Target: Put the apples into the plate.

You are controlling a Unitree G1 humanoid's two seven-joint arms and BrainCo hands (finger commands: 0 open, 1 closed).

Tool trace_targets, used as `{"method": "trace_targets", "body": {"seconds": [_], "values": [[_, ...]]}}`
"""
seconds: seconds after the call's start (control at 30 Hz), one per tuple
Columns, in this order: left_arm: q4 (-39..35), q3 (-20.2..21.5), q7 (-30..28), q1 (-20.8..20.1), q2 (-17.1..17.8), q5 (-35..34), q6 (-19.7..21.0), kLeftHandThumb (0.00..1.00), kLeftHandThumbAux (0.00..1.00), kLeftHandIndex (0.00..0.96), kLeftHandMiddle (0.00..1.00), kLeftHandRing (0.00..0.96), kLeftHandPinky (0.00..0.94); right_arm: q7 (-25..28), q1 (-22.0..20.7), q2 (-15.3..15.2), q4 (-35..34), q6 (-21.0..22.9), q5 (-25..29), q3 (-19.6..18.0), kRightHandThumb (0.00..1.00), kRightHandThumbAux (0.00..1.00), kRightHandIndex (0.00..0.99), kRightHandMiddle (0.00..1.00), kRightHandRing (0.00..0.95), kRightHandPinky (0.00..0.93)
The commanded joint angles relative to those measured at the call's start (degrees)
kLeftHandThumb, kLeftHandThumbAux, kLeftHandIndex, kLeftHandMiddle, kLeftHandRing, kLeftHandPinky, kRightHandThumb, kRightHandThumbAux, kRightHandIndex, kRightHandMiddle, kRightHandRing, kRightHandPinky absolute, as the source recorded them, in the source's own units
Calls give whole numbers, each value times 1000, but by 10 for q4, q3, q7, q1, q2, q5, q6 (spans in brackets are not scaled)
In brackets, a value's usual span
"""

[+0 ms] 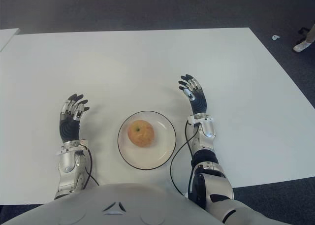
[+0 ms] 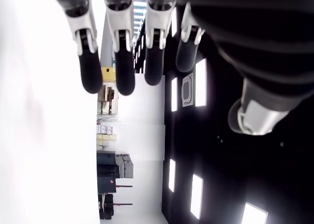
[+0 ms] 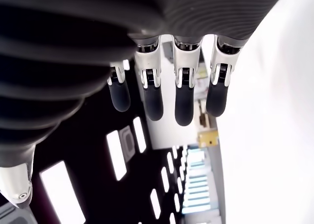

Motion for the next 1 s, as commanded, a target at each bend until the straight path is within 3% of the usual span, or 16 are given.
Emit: {"method": "trace_targets", "body": {"seconds": [0.03, 0.57, 1.0], "values": [[-3, 0, -13, 5, -2, -12, 8, 361, 509, 197, 233, 300, 349, -17, 48, 18, -4, 5, -12, 9, 317, 552, 162, 230, 229, 272], [-24, 8, -30, 15, 4, -22, 13, 360, 493, 200, 231, 294, 347, -20, 75, 20, -31, 17, -7, 12, 336, 519, 174, 243, 243, 280], [-46, 2, -41, 22, 1, -26, 33, 384, 489, 209, 255, 320, 369, -41, 129, 21, -96, 38, -32, 38, 310, 534, 169, 258, 256, 288]]}}
